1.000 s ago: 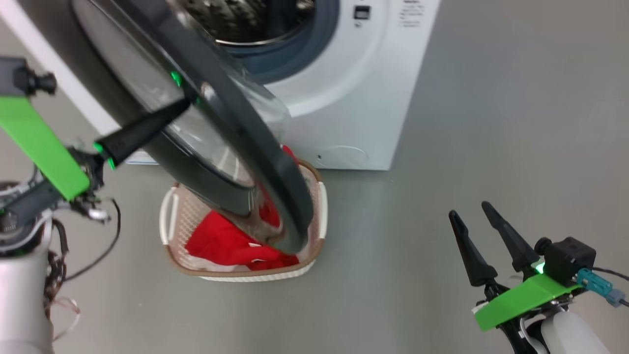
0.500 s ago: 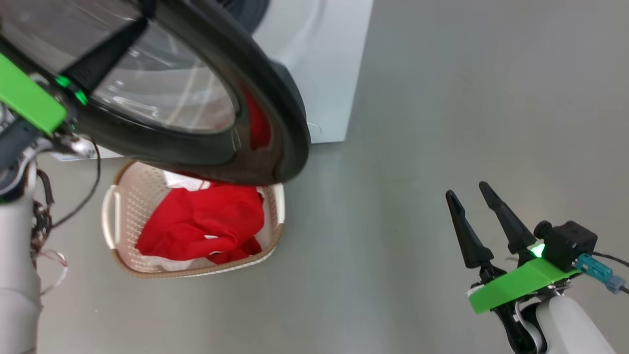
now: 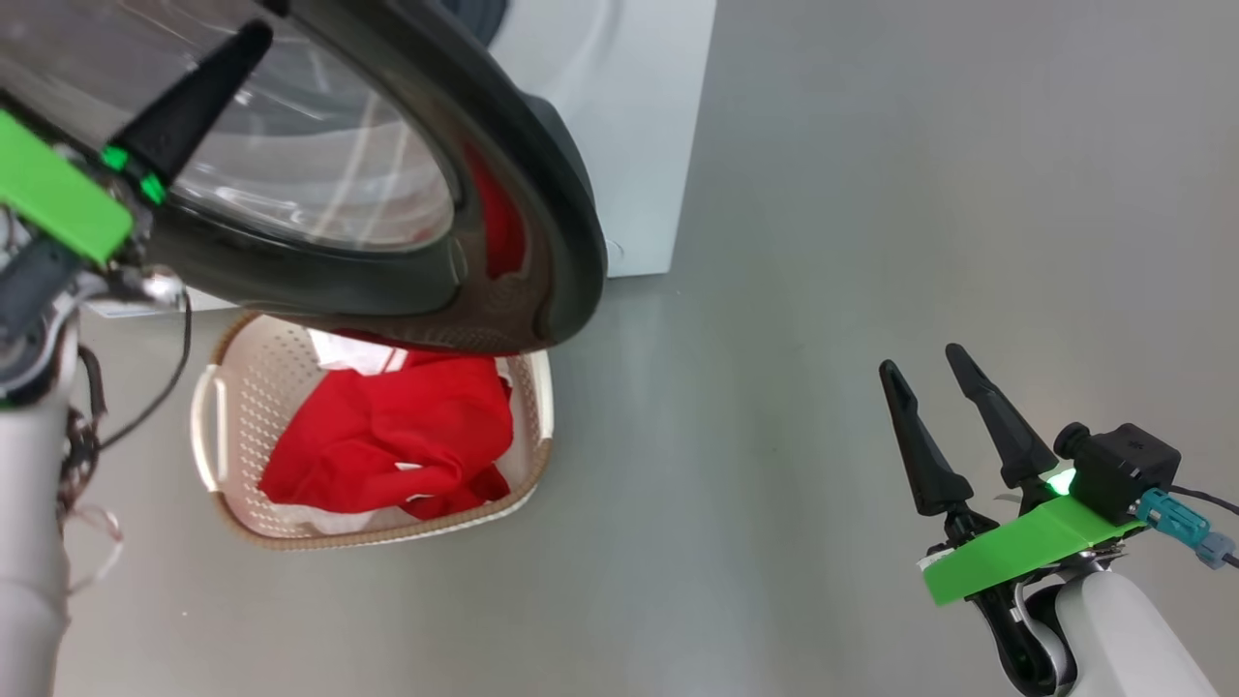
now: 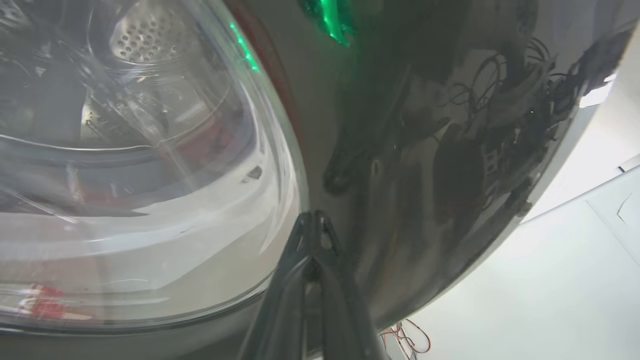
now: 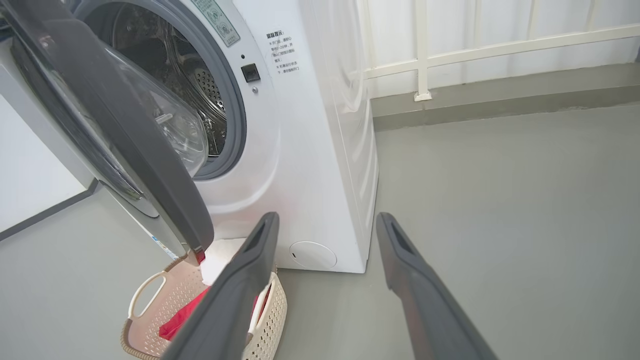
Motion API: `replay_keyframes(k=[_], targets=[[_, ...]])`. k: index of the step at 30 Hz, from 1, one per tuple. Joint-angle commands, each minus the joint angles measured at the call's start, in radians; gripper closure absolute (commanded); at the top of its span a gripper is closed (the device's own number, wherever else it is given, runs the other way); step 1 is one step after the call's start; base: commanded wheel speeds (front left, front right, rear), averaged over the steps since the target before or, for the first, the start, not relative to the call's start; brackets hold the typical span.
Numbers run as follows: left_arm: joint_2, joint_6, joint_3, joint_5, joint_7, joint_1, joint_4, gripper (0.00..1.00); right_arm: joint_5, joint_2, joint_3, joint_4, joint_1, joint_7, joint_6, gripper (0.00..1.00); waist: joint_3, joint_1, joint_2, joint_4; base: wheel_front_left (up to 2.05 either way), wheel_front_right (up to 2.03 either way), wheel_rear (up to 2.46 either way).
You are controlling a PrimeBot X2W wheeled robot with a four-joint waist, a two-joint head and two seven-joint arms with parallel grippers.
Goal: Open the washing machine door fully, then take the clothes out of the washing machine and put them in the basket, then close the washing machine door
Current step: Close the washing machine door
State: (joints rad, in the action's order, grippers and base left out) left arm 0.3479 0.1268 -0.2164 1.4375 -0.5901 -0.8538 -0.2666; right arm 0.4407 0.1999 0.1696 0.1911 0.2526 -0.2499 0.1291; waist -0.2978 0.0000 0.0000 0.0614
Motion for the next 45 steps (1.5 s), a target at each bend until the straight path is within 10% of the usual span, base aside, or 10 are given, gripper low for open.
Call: replay_keyframes(k=[1,12,16,45], targets=[[0.06,0.004,0.025,0.008,0.014,0.02,0.033,1.0,-0.007,0.009,0.017,-0.019,0.004,-0.012,0.002,0.0,0.02,0.0,0.0,-0.019,0.0,0.0,0.0],[0.107,0.004,-0.015,-0.002,0.173,0.244,0.081,0.88,-0.006,0.035,0.023,-0.011,-0.029,-0.012,0.002,0.0,0.094,0.0,0.0,-0.071,0.0,0.0,0.0],[0.116,0.004,-0.039,-0.012,0.249,0.332,0.062,0.0,-0.005,0.047,0.023,-0.01,-0.051,-0.012,0.002,0.0,0.12,0.0,0.0,-0.091,0.0,0.0,0.0],[0.11,0.004,-0.183,-0.309,0.85,0.667,-0.132,0.0,0.007,0.096,-0.029,-0.005,-0.154,-0.012,0.002,0.0,0.179,0.0,0.0,-0.049,0.0,0.0,0.0]])
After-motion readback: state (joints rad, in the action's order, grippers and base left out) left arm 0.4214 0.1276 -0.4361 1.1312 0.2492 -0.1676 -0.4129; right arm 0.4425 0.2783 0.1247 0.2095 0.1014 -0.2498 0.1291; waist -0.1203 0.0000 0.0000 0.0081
